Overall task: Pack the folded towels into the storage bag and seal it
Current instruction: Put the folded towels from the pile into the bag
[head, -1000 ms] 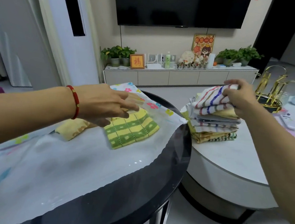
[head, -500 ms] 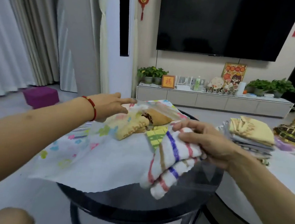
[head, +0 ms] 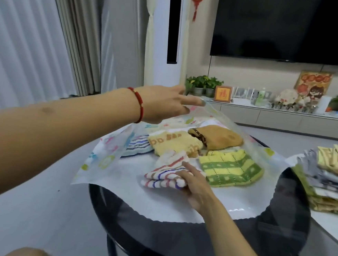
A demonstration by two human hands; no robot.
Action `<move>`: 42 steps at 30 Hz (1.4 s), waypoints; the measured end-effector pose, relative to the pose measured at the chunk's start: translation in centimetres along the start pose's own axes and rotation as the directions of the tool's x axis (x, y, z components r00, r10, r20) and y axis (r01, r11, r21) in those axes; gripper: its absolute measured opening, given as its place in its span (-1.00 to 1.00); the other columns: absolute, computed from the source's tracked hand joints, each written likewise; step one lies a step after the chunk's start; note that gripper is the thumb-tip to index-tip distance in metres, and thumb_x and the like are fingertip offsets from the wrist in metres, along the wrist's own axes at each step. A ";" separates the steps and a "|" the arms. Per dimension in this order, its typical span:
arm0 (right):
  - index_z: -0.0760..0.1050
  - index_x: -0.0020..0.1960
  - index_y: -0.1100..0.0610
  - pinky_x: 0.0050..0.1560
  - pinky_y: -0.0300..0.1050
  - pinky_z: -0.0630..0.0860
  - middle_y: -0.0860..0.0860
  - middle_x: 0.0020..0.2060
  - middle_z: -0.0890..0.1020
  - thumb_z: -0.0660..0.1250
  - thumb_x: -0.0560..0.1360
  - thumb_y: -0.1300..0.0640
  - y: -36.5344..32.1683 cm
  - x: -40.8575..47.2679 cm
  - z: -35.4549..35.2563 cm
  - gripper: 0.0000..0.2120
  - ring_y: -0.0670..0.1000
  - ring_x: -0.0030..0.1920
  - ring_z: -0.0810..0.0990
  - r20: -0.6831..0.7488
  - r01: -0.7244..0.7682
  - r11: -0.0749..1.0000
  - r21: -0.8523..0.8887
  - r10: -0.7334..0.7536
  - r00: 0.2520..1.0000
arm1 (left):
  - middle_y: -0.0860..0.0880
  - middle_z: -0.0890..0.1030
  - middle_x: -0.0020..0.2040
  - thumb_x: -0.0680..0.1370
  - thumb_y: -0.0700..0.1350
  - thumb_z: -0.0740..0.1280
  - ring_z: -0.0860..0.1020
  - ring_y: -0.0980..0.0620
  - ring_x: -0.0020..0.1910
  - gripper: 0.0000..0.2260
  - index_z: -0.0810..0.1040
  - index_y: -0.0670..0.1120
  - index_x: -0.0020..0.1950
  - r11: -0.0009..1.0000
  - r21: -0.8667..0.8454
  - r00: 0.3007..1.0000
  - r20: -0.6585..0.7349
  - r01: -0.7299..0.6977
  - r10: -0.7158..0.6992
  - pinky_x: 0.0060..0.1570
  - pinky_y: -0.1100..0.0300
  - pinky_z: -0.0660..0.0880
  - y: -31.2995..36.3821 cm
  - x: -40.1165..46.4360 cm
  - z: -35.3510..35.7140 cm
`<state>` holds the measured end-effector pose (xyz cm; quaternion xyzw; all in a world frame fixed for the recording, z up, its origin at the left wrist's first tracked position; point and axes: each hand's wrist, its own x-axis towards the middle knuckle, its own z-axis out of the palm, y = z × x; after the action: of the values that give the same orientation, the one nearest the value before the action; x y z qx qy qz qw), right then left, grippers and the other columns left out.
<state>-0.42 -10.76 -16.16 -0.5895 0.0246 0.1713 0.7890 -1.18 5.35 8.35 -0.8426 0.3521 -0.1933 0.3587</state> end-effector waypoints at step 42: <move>0.65 0.19 -0.01 -0.09 0.01 0.68 -0.10 0.13 0.68 0.30 0.57 0.15 -3.7 -1.5 -2.7 -0.76 -0.06 -0.11 0.71 0.299 0.368 0.441 -0.818 -0.221 0.928 | 0.04 0.17 0.55 0.48 -0.18 0.33 0.29 -0.06 0.13 -0.42 0.32 0.24 0.43 0.999 -0.053 1.000 0.014 0.011 -0.011 -0.29 0.14 0.25 3.0 1.3 0.7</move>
<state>-0.31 -14.57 -13.24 -0.8839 -0.2256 0.0633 0.4047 -1.25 3.24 5.75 -0.8550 0.3499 -0.1802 0.3377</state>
